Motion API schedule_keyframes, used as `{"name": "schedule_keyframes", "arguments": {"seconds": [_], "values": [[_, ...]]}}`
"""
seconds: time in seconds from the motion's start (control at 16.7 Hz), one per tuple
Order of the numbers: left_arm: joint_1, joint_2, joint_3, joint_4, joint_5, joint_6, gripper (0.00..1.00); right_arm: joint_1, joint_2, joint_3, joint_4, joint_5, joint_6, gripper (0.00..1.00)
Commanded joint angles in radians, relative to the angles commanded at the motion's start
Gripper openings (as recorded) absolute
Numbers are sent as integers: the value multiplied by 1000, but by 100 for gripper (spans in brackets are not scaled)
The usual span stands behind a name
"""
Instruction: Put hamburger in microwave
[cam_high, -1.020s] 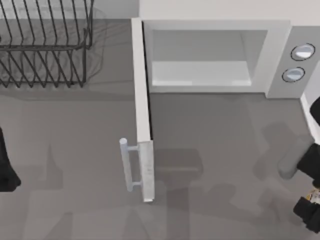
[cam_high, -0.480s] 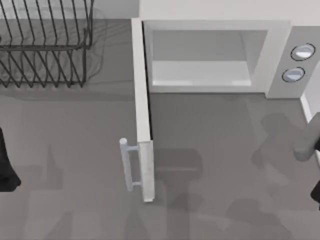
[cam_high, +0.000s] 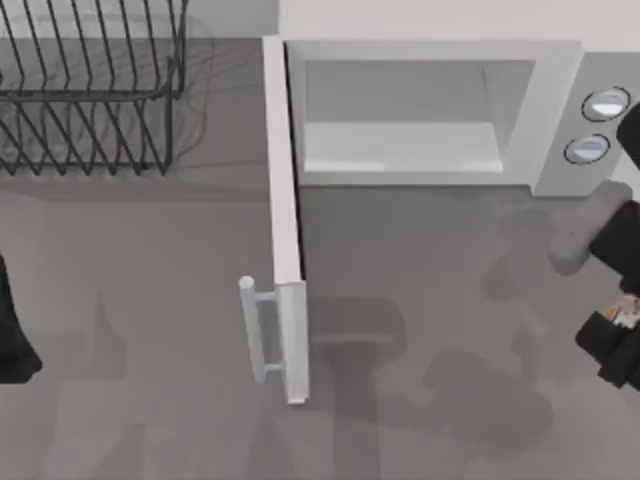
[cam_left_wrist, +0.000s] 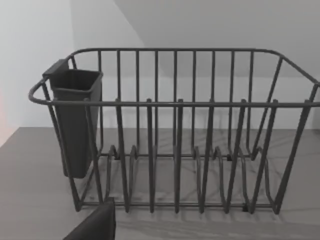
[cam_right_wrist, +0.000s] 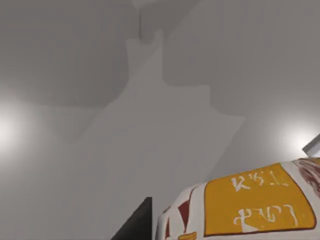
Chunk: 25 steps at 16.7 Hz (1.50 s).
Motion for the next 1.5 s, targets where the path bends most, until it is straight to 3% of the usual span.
{"name": "schedule_keyframes", "arguments": {"seconds": [0.24,0.96,1.2,1.5], "values": [[0,0,0,0,0,0,100,60,200,78,284,108,131,0],[0,0,0,0,0,0,100,237,779,284,1371,483,621,0],[0,0,0,0,0,0,100,263,852,325,1522,550,715,0],[0,0,0,0,0,0,100,259,854,325,1532,553,724,0]]}}
